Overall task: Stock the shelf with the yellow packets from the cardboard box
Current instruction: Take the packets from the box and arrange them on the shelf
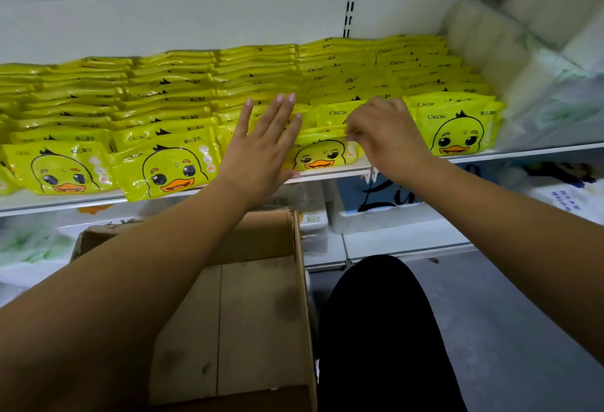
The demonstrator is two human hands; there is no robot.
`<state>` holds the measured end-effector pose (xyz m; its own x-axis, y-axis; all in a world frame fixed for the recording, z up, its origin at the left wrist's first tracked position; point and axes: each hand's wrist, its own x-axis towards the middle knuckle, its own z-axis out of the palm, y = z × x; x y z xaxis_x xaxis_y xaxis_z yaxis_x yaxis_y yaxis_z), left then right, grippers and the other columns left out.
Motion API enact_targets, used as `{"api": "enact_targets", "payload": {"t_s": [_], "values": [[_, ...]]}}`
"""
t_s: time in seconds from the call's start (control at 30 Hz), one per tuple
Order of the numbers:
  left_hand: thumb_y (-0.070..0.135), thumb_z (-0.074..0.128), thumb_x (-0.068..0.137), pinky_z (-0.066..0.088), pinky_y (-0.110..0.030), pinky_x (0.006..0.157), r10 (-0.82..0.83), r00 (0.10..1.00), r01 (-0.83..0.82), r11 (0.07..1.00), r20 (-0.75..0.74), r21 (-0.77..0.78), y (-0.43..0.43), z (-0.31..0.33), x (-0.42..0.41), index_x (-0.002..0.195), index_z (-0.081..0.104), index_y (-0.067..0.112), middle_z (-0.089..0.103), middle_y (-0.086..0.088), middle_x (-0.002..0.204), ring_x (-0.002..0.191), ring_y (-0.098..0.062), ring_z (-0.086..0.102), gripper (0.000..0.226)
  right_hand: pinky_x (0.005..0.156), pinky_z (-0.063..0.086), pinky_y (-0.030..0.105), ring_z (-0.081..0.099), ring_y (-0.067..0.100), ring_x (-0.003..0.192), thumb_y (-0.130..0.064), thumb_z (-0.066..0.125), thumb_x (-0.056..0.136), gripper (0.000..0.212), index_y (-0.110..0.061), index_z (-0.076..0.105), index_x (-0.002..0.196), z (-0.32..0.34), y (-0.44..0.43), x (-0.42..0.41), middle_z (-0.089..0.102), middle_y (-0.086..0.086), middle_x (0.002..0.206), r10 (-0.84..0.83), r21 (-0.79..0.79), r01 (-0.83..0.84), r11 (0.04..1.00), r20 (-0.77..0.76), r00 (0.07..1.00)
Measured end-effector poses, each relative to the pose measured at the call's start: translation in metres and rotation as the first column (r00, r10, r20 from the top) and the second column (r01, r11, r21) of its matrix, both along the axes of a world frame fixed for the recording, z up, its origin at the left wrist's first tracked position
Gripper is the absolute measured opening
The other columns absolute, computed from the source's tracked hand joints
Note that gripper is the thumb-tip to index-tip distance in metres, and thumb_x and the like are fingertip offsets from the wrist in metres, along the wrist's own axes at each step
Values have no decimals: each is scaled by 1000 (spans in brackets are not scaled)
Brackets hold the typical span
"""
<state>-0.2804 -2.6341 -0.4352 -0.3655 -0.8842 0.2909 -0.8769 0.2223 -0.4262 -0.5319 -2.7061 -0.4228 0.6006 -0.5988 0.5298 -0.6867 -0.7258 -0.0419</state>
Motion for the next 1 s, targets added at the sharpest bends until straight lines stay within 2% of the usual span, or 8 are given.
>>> {"api": "enact_targets", "payload": {"t_s": [0.2, 0.27, 0.33, 0.4, 0.5, 0.7, 0.87, 1.0], "values": [[66, 45, 97, -4, -59, 123, -11, 1000, 11, 1000, 11, 23, -26, 4, -48, 163, 10, 11, -5, -15, 171, 159, -29, -5, 92, 87, 35, 44, 57, 33, 101, -15, 77, 81, 12, -14, 68, 89, 15, -14, -49, 70, 5, 90, -162, 18, 164, 986, -80, 984], [65, 44, 99, -4, -59, 124, -15, 1000, 15, 999, 16, 28, -33, 4, -63, 163, 11, 10, -5, -15, 171, 159, -30, -5, 90, 90, 34, 45, 54, 33, 108, -19, 79, 81, 19, -15, 66, 95, 13, -19, -61, 70, 5, 101, -174, -6, 174, 985, -91, 981], [63, 45, 99, -3, -59, 124, -10, 1000, 9, 1000, 8, 29, -39, 3, -69, 162, 14, 8, -3, -15, 172, 159, -29, -5, 89, 100, 30, 47, 46, 31, 125, -38, 79, 81, 45, -18, 61, 117, 11, -20, -69, 61, 4, 132, -159, 39, 165, 985, -125, 979], [65, 46, 97, -4, -61, 124, -13, 999, 15, 999, -35, 49, -42, 4, -68, 162, 15, 10, -1, -14, 172, 159, -29, -5, 91, 110, 23, 50, 34, 28, 141, -61, 75, 74, 85, -23, 44, 143, 9, -22, -74, 37, 2, 158, -155, 95, 183, 979, -242, 958], [74, 43, 92, -6, -64, 124, -32, 999, 35, 996, -42, 79, -46, 7, -68, 163, 10, 12, -2, -13, 172, 159, -30, -7, 100, 117, 13, 54, 21, 26, 151, -68, 74, 70, 111, -26, 20, 157, 9, -32, -71, 14, 1, 168, -186, 39, 219, 975, -401, 897], [75, 44, 92, -9, -63, 121, -1, 1000, 2, 995, -13, 95, -67, 5, -76, 163, -3, 12, -2, -11, 173, 159, -27, -7, 105, 119, -2, 59, 7, 22, 155, -63, 66, 82, 108, -24, 4, 160, 8, -59, -59, 1, 0, 169, -210, -8, 243, 970, -535, 818], [72, 50, 91, -4, -65, 121, 16, 1000, -15, 998, -19, 56, -73, 1, -81, 163, 2, 12, 5, -10, 172, 159, -27, 3, 105, 119, 0, 64, 8, 24, 155, -63, 66, 83, 107, -25, 2, 160, 5, -65, -56, -1, -2, 169, -239, -12, 279, 960, -546, 803], [74, 47, 91, -7, -66, 121, 33, 999, -31, 995, -17, 98, -64, 8, -83, 162, 0, 10, -1, -11, 172, 159, -27, -4, 107, 119, 0, 62, 6, 23, 155, -69, 68, 75, 116, -29, 0, 160, 15, -56, -64, -3, -5, 169, -184, 56, 248, 967, -520, 834]]}}
